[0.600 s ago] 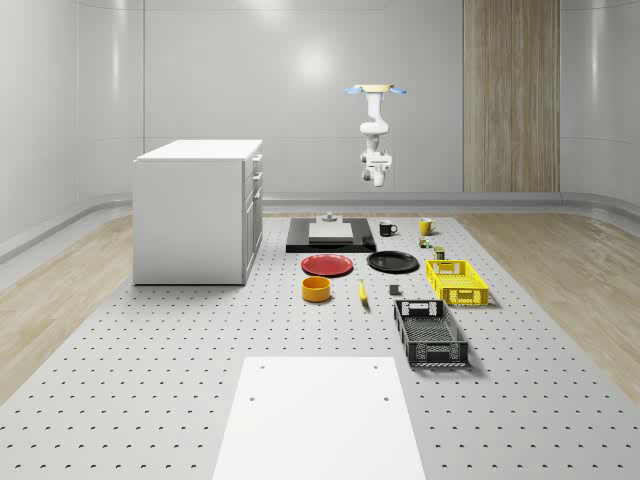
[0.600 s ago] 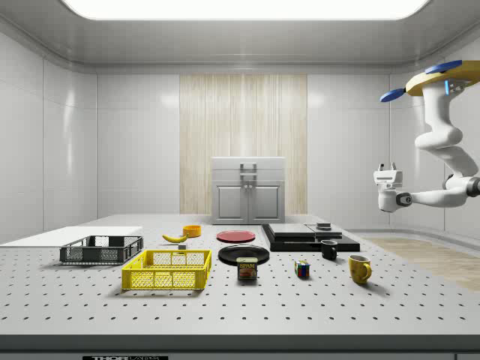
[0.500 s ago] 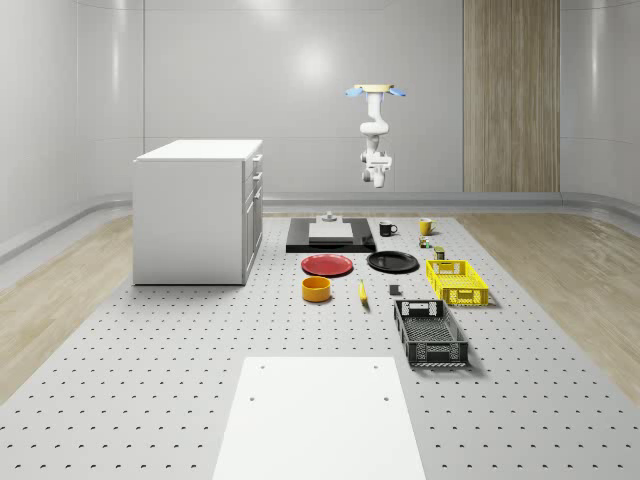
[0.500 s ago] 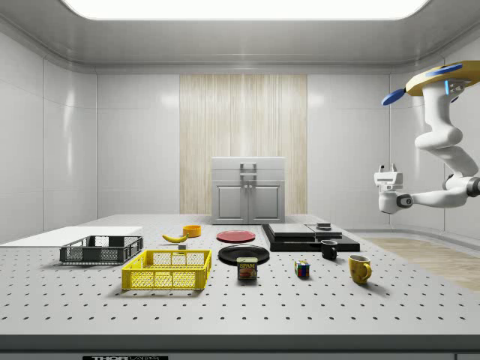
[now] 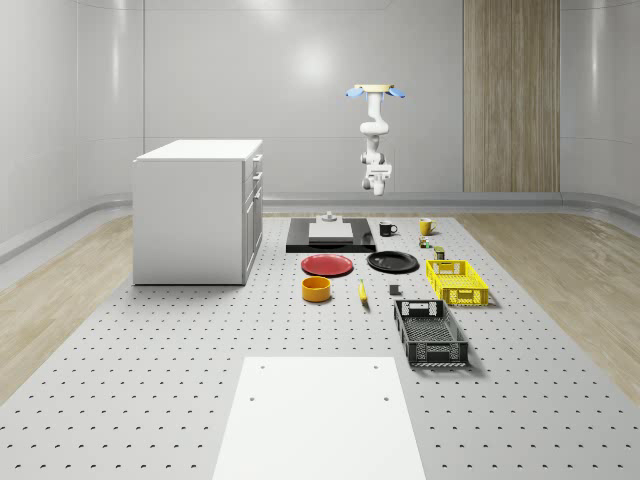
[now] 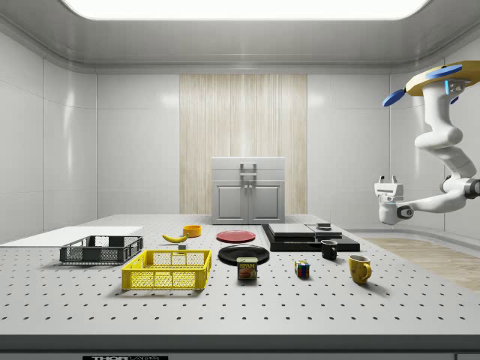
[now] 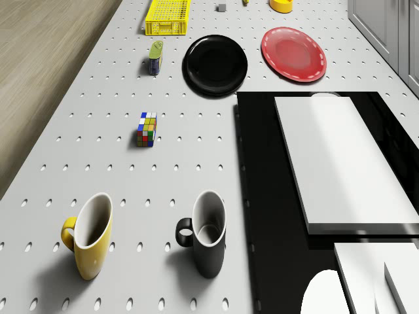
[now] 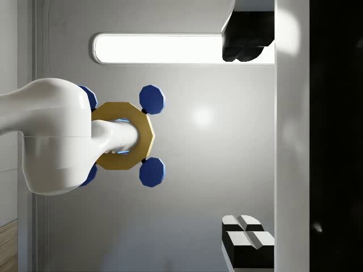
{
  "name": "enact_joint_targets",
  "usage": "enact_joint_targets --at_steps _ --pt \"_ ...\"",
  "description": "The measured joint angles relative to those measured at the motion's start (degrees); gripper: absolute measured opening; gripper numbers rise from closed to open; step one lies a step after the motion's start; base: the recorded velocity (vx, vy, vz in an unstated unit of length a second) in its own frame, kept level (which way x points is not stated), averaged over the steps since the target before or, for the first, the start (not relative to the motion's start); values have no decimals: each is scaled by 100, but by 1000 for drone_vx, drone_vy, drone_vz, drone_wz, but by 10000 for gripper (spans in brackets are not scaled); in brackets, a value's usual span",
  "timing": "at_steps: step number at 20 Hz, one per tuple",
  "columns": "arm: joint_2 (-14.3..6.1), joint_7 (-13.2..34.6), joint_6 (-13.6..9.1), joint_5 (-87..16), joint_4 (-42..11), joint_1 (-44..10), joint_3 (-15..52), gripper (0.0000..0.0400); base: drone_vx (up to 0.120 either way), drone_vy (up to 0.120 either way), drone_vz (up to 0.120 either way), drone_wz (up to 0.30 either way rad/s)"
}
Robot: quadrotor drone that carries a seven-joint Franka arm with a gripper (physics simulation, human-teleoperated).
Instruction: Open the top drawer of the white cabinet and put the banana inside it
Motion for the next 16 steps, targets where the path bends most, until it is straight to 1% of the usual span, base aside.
enact_joint_targets --at_steps 5,12,16 --pt "92 -2 -130 2 244 -6 4 400 0 0 0 0" --pt "119 -5 -166 4 338 -12 7 400 0 0 0 0" --pt "114 -6 -158 4 343 -15 10 400 0 -110 0 0"
